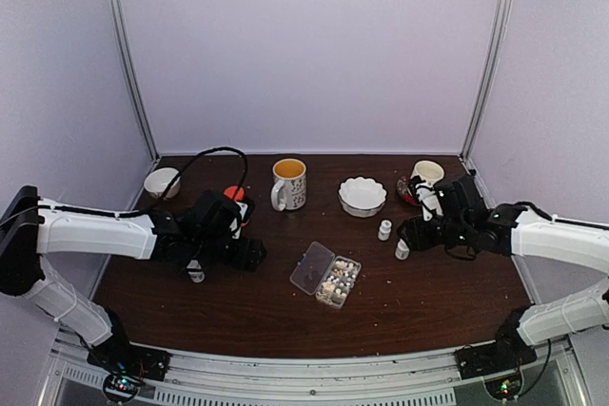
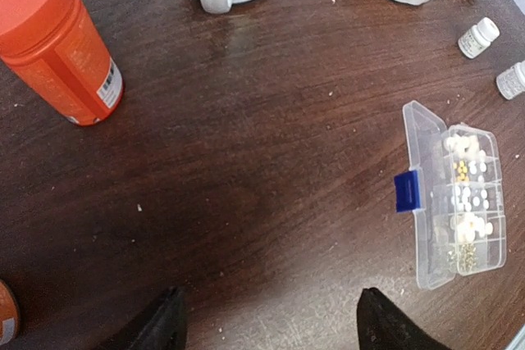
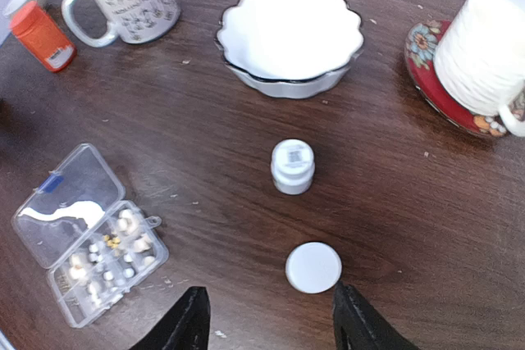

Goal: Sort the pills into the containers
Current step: Place the pill bottle at the center of the board, then close the lid of the pill container at the center of the board.

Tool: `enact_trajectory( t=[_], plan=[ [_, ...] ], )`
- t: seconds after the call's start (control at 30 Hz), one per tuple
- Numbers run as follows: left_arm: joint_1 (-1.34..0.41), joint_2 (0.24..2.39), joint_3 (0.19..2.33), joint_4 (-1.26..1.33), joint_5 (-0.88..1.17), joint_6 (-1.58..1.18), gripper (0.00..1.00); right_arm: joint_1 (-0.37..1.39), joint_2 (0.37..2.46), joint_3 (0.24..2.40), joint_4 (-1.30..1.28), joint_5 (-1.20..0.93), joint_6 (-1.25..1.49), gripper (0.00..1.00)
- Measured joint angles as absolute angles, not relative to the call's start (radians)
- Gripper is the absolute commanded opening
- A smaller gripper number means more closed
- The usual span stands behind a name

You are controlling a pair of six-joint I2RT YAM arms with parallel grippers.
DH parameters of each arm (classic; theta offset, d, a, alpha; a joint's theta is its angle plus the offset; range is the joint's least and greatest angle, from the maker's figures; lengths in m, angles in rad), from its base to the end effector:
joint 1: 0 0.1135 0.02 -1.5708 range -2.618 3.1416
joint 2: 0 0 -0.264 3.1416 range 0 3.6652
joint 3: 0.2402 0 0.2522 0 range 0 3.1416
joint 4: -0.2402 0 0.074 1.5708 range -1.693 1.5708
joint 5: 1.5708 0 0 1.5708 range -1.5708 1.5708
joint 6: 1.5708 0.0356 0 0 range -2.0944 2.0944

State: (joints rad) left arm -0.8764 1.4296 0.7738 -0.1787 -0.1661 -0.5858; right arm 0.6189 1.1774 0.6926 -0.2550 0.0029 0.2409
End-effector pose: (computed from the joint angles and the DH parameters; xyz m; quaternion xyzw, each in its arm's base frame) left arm 0.1881 -0.2167 0.1922 0.1051 0.9243 -0.1819 0.3187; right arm 0.1992 0.1417 0.2224 -0.1713 0.8987 0.1670 0.3675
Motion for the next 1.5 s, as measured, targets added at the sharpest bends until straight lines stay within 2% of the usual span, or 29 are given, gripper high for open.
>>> enact_trajectory(
  t=[0.07, 0.13, 0.17, 0.4, 0.57, 1.07, 1.5],
  plan=[
    [-0.871, 1.475, 0.804, -0.176, -0.149, -0.586, 0.59, 0.668, 1.128, 0.675, -0.252, 0.001, 0.266, 0.25],
    [-0.870, 1.514, 0.830, -0.173, -0.131, -0.586, 0.51, 0.715, 1.102, 0.645, -0.233, -0.015, 0.306, 0.07],
    [-0.868, 1.537, 0.845, -0.172, -0.120, -0.586, 0.46, 0.734, 1.100, 0.631, -0.226, -0.022, 0.322, 0.02],
    [-0.861, 1.668, 0.940, -0.167, -0.032, -0.565, 0.16, 0.859, 1.250, 0.583, -0.109, -0.080, 0.469, 0.00],
    [-0.859, 1.757, 1.006, -0.160, 0.064, -0.557, 0.00, 0.888, 1.400, 0.573, 0.021, -0.142, 0.550, 0.00],
    [-0.859, 1.869, 1.022, -0.138, 0.274, -0.579, 0.00, 0.918, 1.589, 0.550, 0.241, -0.232, 0.638, 0.00],
    [-0.867, 1.857, 1.022, -0.062, 0.364, -0.601, 0.00, 0.932, 1.616, 0.553, 0.293, -0.239, 0.658, 0.00]
  ],
)
